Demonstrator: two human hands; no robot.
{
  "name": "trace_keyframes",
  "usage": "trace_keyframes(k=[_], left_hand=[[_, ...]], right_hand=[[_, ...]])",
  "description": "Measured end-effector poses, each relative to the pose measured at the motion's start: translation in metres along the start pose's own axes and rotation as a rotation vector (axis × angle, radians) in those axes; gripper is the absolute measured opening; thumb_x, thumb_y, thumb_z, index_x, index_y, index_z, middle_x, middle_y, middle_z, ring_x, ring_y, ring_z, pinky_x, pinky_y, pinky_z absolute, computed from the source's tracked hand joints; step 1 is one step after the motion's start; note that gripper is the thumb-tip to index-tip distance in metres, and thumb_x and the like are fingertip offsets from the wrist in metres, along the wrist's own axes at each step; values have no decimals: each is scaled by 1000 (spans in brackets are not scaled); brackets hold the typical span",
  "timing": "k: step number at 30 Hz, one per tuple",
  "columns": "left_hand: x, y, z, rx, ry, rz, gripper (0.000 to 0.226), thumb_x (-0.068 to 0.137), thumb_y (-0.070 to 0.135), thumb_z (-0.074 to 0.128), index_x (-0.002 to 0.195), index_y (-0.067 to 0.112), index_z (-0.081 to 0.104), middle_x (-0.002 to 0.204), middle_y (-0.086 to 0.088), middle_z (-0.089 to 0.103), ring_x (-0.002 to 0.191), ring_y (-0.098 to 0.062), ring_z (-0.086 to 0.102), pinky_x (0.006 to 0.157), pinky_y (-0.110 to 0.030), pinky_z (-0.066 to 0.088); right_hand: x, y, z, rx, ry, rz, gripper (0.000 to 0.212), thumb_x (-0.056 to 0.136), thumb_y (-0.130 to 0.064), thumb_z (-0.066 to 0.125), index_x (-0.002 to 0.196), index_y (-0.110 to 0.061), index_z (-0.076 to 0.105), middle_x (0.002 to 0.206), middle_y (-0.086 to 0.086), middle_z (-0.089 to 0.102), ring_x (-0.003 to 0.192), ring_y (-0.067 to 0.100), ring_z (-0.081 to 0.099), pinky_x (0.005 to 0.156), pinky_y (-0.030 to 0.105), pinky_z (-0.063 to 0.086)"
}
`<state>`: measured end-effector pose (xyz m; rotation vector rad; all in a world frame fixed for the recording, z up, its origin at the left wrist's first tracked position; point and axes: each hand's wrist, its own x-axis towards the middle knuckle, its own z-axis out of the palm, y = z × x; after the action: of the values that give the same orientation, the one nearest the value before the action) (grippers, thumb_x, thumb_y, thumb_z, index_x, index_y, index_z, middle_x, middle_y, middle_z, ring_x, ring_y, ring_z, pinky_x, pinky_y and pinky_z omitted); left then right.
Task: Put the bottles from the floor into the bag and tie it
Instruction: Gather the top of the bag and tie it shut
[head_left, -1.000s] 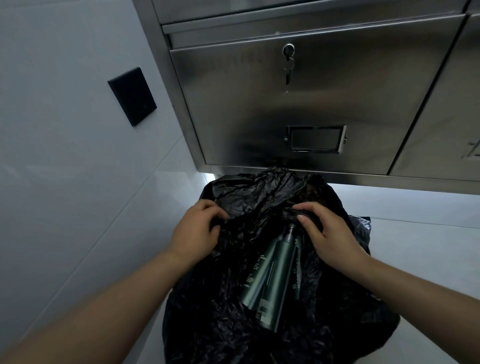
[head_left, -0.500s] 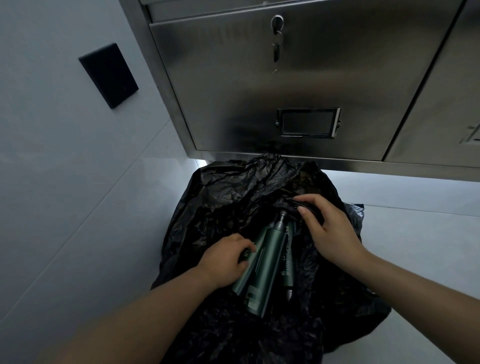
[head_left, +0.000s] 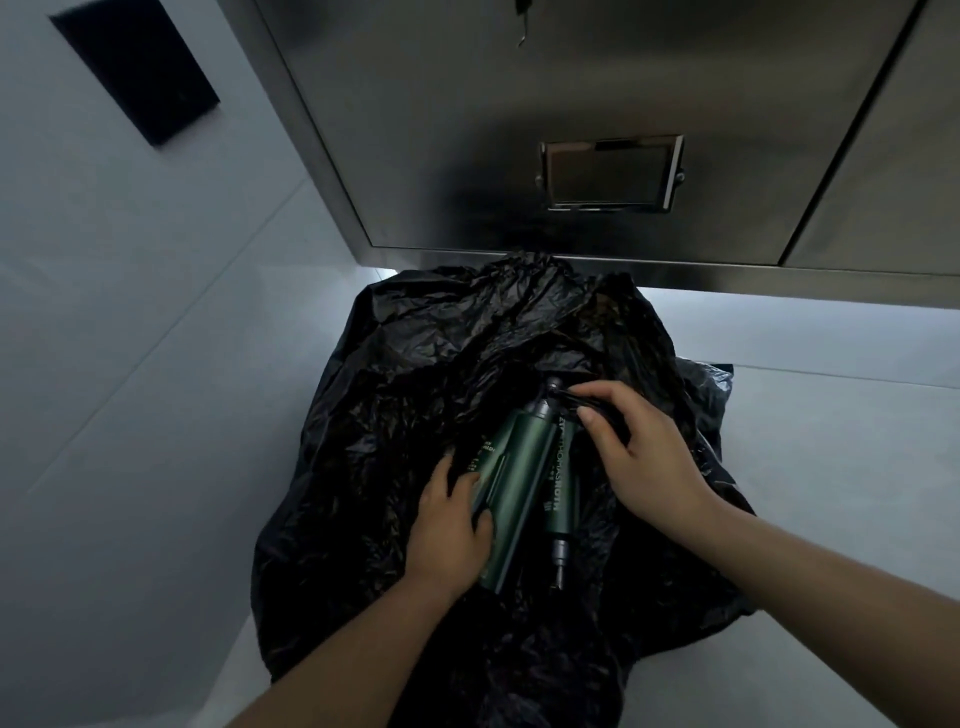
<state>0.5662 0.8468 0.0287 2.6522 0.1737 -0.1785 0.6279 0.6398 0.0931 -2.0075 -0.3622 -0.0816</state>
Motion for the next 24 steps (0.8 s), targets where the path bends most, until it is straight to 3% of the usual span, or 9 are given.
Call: trace_keyframes(k=[6, 11, 16, 18, 22, 24], left_hand=[[8, 3, 2, 89, -19, -78, 43, 95, 32, 40, 136, 18, 37, 157, -7, 4, 141, -27, 15, 112, -45, 29], [5, 9, 3, -69, -72, -117, 43, 97, 24, 41, 139, 14, 34, 157, -10, 3, 137, -29, 26, 111, -33, 30], [0, 9, 2, -133, -95, -57, 63, 84, -8, 49, 139, 19, 33, 156, -7, 7, 130, -21, 37, 103, -23, 39], [-5, 8, 0, -163, -111, -37, 68, 82, -10, 49, 140, 22, 32, 152, -6, 20, 114, -10, 42, 89, -9, 37], [-10, 10, -14, -212, -122, -38, 62, 85, -2, 49, 139, 24, 33, 130, -1, 48, 100, -7, 47, 82, -12, 42], [-8, 15, -31, -227, -142, -1, 54, 87, -2, 47, 135, 23, 40, 110, 2, 60, 87, -6, 53, 72, -3, 40]], right_hand=[[-1, 6, -4, 12, 38, 25, 19, 93, -24, 52, 111, -26, 59, 103, -13, 62, 96, -5, 54, 77, 2, 36], [-2, 8, -5, 5, 44, 30, 19, 93, -24, 52, 110, -26, 59, 103, -13, 63, 95, -5, 54, 77, 2, 36], [-4, 6, -4, 6, 36, 35, 20, 93, -23, 53, 112, -23, 59, 105, -10, 63, 98, -1, 56, 80, 5, 39], [-3, 4, -3, 17, 37, 30, 19, 93, -22, 53, 111, -23, 60, 104, -10, 63, 97, 0, 56, 80, 6, 39], [1, -2, -1, 31, 16, 21, 21, 93, -23, 52, 113, -23, 59, 108, -10, 63, 100, 0, 55, 82, 7, 40], [3, -6, -2, 37, 20, 5, 20, 93, -22, 53, 113, -23, 59, 106, -10, 63, 99, -1, 55, 81, 6, 40]])
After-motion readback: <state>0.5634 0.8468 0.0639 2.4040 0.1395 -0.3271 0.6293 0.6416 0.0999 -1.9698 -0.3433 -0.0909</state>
